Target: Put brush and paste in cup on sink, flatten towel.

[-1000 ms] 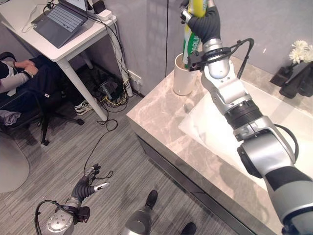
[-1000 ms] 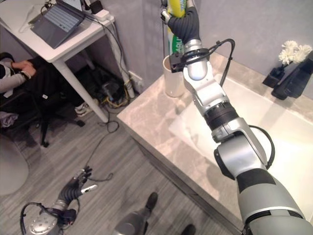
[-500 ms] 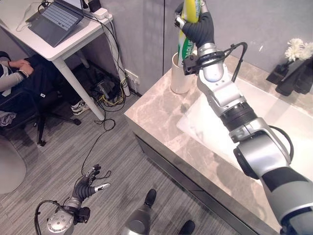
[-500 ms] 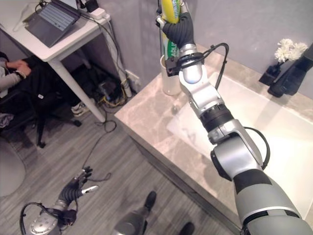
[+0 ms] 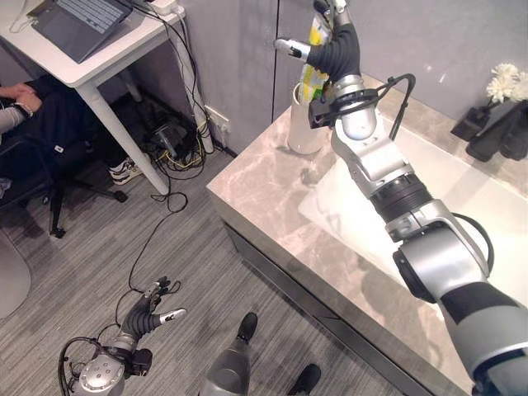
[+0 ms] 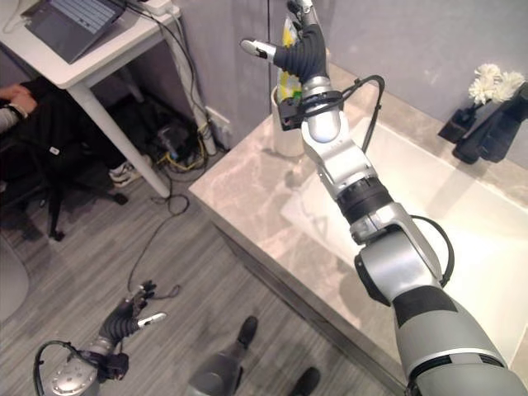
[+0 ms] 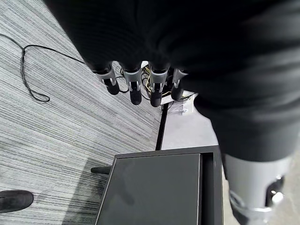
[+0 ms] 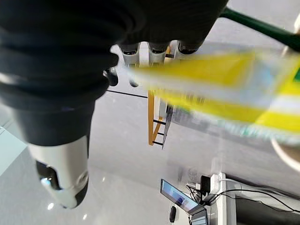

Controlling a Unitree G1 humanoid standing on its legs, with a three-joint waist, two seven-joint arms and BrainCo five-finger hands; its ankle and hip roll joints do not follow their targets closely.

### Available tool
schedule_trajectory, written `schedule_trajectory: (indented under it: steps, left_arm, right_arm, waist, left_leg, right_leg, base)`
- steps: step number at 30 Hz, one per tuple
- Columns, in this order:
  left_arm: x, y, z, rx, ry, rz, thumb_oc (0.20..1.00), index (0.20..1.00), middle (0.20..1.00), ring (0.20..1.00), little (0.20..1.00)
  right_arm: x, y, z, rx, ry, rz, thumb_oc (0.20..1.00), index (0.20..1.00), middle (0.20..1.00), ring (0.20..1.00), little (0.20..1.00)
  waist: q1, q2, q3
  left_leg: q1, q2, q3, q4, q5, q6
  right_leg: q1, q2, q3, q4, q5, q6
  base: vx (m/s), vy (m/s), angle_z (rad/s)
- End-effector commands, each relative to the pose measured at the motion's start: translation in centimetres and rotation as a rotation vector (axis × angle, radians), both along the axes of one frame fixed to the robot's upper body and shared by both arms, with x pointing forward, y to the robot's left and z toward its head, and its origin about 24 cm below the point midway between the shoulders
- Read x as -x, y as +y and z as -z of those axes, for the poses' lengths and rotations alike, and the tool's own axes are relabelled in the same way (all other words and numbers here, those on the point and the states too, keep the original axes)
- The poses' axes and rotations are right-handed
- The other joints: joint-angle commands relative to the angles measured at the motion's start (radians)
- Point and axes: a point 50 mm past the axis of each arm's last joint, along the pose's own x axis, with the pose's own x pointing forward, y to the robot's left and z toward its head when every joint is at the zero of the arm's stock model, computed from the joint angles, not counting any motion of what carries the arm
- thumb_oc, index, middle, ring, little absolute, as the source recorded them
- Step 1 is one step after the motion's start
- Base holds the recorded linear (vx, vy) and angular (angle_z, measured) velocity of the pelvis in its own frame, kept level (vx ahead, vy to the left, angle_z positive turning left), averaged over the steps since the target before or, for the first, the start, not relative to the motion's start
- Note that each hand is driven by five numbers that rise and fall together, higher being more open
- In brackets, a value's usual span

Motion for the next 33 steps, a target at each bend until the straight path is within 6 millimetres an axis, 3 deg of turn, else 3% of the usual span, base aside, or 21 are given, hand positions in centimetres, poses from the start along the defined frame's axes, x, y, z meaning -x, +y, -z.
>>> schedule_trajectory:
  steps: [1,6,10,12,13,14,15,17,18,19,20,21,22,24,25,26,27,29,31,32,33]
  left_arm:
    - [-0.2,0.1,-0.6,-0.042,-0.052,0.004,1.000,1.000,1.000,1.000,1.000]
    - [-1.9,0.1,-2.4,-0.077,-0.157,0.008,1.000,1.000,1.000,1.000,1.000]
    - [-3.4,0.4,-6.1,-0.094,-0.347,-0.020,1.000,1.000,1.000,1.000,1.000]
    - [-4.1,0.8,-8.3,-0.110,-0.466,-0.071,1.000,1.000,1.000,1.000,1.000]
    - [-4.6,1.1,-10.3,-0.102,-0.589,-0.142,1.000,1.000,1.000,1.000,1.000]
    - [-4.6,1.0,-10.3,-0.105,-0.587,-0.141,1.000,1.000,1.000,1.000,1.000]
    - [-4.8,1.3,-12.5,-0.135,-0.716,-0.188,1.000,1.000,1.000,1.000,1.000]
    - [-4.7,1.3,-13.0,-0.137,-0.744,-0.206,1.000,1.000,1.000,1.000,1.000]
    - [-4.5,1.4,-14.1,-0.126,-0.823,-0.257,1.000,1.000,1.000,1.000,1.000]
    - [-4.6,1.4,-14.9,-0.148,-0.862,-0.258,1.000,1.000,1.000,1.000,1.000]
    - [-4.2,1.5,-15.8,-0.177,-0.907,-0.258,0.263,0.263,0.263,0.263,0.263]
    - [-3.7,1.9,-16.8,-0.207,-0.961,-0.275,0.200,0.200,0.200,0.200,0.200]
    - [-3.7,1.8,-16.8,-0.208,-0.958,-0.270,0.200,0.200,0.200,0.200,0.200]
    - [-3.3,1.9,-17.9,-0.237,-1.014,-0.263,0.200,0.200,0.200,0.200,0.200]
    - [-3.0,1.5,-18.3,-0.244,-1.033,-0.237,0.200,0.200,0.200,0.200,0.200]
    - [-3.1,1.4,-18.3,-0.242,-1.032,-0.232,0.200,0.200,0.200,0.200,0.200]
    - [-3.1,1.3,-17.6,-0.212,-0.993,-0.223,0.200,0.200,0.200,0.200,0.200]
    - [-3.2,1.3,-16.5,-0.213,-0.917,-0.188,0.200,0.200,0.200,0.200,0.200]
    - [-3.3,1.5,-15.8,-0.216,-0.873,-0.174,0.200,0.200,0.200,0.200,0.200]
    - [-3.7,2.5,-12.7,-0.237,-0.710,-0.183,0.200,0.200,0.200,0.200,0.200]
    - [-3.9,2.6,-12.0,-0.246,-0.670,-0.177,0.200,0.200,0.200,0.200,0.200]
  right_arm:
    - [1.1,-1.0,-3.7,-0.009,-0.156,0.035,1.000,1.000,1.000,1.000,1.000]
    - [2.3,-1.2,-4.4,0.014,-0.255,0.077,1.000,1.000,1.000,1.000,1.000]
    - [4.3,-2.6,-5.7,0.031,-0.393,0.122,1.000,1.000,1.000,1.000,1.000]
    - [5.9,-4.3,-5.8,0.023,-0.480,0.177,1.000,1.000,1.000,1.000,1.000]
    - [7.9,-6.0,-5.7,-0.003,-0.564,0.193,1.000,1.000,1.000,1.000,1.000]
    - [8.0,-6.0,-5.5,-0.004,-0.563,0.196,1.000,1.000,1.000,1.000,1.000]
    - [9.9,-8.2,-4.9,0.017,-0.639,0.257,1.000,1.000,1.000,1.000,1.000]
    - [10.7,-9.0,-4.2,0.005,-0.651,0.272,1.000,1.000,1.000,1.000,1.000]
    - [12.9,-11.1,-2.6,-0.010,-0.690,0.327,1.000,1.000,1.000,1.000,1.000]
    - [13.3,-12.0,-2.1,-0.010,-0.692,0.365,1.000,1.000,1.000,1.000,1.000]
    - [14.6,-14.0,-0.9,0.016,-0.692,0.440,1.000,1.000,1.000,1.000,1.000]
    - [16.3,-16.0,-0.3,0.082,-0.721,0.568,1.000,1.000,1.000,1.000,1.000]
    - [16.4,-16.1,-0.2,0.082,-0.719,0.573,1.000,1.000,1.000,1.000,1.000]
    - [19.3,-19.1,1.0,0.214,-0.736,0.811,1.000,1.000,1.000,1.000,1.000]
    - [21.1,-21.8,2.0,0.222,-0.711,0.959,1.000,1.000,1.000,1.000,1.000]
    - [21.2,-21.9,2.0,0.224,-0.709,0.963,1.000,1.000,1.000,1.000,1.000]
    - [22.9,-24.4,3.1,0.176,-0.674,1.106,1.000,1.000,1.000,1.000,1.000]
    - [24.0,-27.1,4.6,0.120,-0.598,1.239,1.000,1.000,1.000,1.000,1.000]
    - [24.3,-27.9,5.2,0.099,-0.572,1.284,1.000,1.000,1.000,1.000,1.000]
    - [25.1,-29.9,7.0,0.021,-0.489,1.367,1.000,1.000,1.000,1.000,1.000]
    - [25.1,-30.3,7.5,0.000,-0.461,1.386,1.000,1.000,1.000,1.000,1.000]
  waist:
    - [0.008,-0.039,-0.001]
    - [-0.002,-0.033,-0.014]
    - [-0.018,-0.024,-0.041]
    - [-0.034,-0.014,-0.050]
    - [-0.058,-0.004,-0.066]
    - [-0.058,-0.005,-0.067]
    - [-0.083,0.007,-0.077]
    - [-0.091,0.009,-0.084]
    - [-0.127,0.021,-0.091]
    - [-0.142,0.027,-0.094]
    - [-0.160,0.032,-0.096]
    - [-0.187,0.039,-0.095]
    - [-0.184,0.037,-0.100]
    - [-0.240,0.047,-0.105]
    - [-0.278,0.051,-0.106]
    - [-0.273,0.050,-0.112]
    - [-0.329,0.060,-0.107]
    - [-0.357,0.071,-0.109]
    - [-0.372,0.077,-0.108]
    - [-0.405,0.088,-0.104]
    - [-0.412,0.093,-0.103]
  left_leg:
    - [0.040,-0.011,0.056,0.012,-0.045,0.004]
    - [0.077,-0.006,0.073,0.012,-0.058,0.005]
    - [0.114,-0.002,0.082,0.012,-0.067,0.004]
    - [0.130,-0.001,0.085,0.012,-0.070,0.000]
    - [0.140,0.002,0.089,0.012,-0.071,-0.004]
    - [0.140,0.002,0.088,0.012,-0.072,-0.004]
    - [0.153,0.006,0.094,0.012,-0.079,-0.009]
    - [0.153,0.008,0.095,0.012,-0.073,-0.008]
    - [0.165,0.014,0.108,0.012,-0.075,-0.009]
    - [0.167,0.016,0.113,0.012,-0.076,-0.009]
    - [0.172,0.020,0.119,0.012,-0.077,-0.011]
    - [0.169,0.023,0.127,0.012,-0.071,-0.012]
    - [0.169,0.024,0.126,0.012,-0.076,-0.013]
    - [0.169,0.031,0.139,0.012,-0.084,-0.022]
    - [0.156,0.034,0.146,0.012,-0.071,-0.020]
    - [0.155,0.034,0.144,0.012,-0.075,-0.022]
    - [0.153,0.039,0.158,0.012,-0.075,-0.021]
    - [0.152,0.042,0.176,0.012,-0.079,-0.019]
    - [0.155,0.045,0.184,0.012,-0.079,-0.019]
    - [0.161,0.049,0.206,0.012,-0.077,-0.018]
    - [0.163,0.050,0.212,0.012,-0.082,-0.019]
  right_leg:
    - [0.043,-0.060,0.049,0.002,0.046,0.056]
    - [0.069,-0.060,0.064,0.002,0.045,0.054]
    - [0.099,-0.061,0.069,0.002,0.042,0.052]
    - [0.116,-0.062,0.066,0.002,0.037,0.050]
    - [0.127,-0.066,0.066,0.002,0.034,0.048]
    - [0.128,-0.065,0.065,0.002,0.033,0.048]
    - [0.139,-0.065,0.063,0.002,0.022,0.048]
    - [0.137,-0.065,0.063,0.002,0.026,0.046]
    - [0.137,-0.061,0.072,0.002,0.022,0.045]
    - [0.135,-0.061,0.077,0.002,0.021,0.045]
    - [0.134,-0.059,0.083,0.002,0.020,0.046]
    - [0.127,-0.059,0.088,0.002,0.027,0.046]
    - [0.127,-0.058,0.089,0.002,0.023,0.047]
    - [0.116,-0.056,0.103,0.002,0.019,0.052]
    - [0.094,-0.053,0.115,0.002,0.035,0.051]
    - [0.092,-0.053,0.116,0.002,0.031,0.052]
    - [0.073,-0.050,0.139,0.002,0.037,0.052]
    - [0.055,-0.046,0.164,0.002,0.044,0.053]
    - [0.050,-0.046,0.175,0.002,0.048,0.053]
    - [0.042,-0.045,0.194,0.002,0.057,0.053]
    - [0.037,-0.045,0.203,0.002,0.056,0.054]
  base:
    - [0.01,-0.003,-0.10]
    - [0.02,-0.014,-0.05]
    - [0.02,-0.015,-0.10]
    - [0.00,-0.009,-0.08]
    - [0.00,0.000,0.00]
    - [0.00,0.000,0.00]
    - [0.00,0.000,0.00]
    - [-0.02,0.002,-0.01]
    - [0.00,0.000,0.00]
    - [-0.03,0.004,-0.07]
    - [-0.06,0.006,-0.19]
    - [-0.03,0.004,-0.25]
    - [-0.03,0.004,-0.22]
    - [-0.02,-0.009,-0.15]
    - [-0.03,-0.013,-0.25]
    - [-0.06,-0.025,-0.34]
    - [-0.01,-0.020,-0.36]
    - [-0.01,-0.013,-0.33]
    - [0.01,-0.008,-0.43]
    - [0.00,-0.009,-0.50]
    - [0.00,-0.009,-0.36]
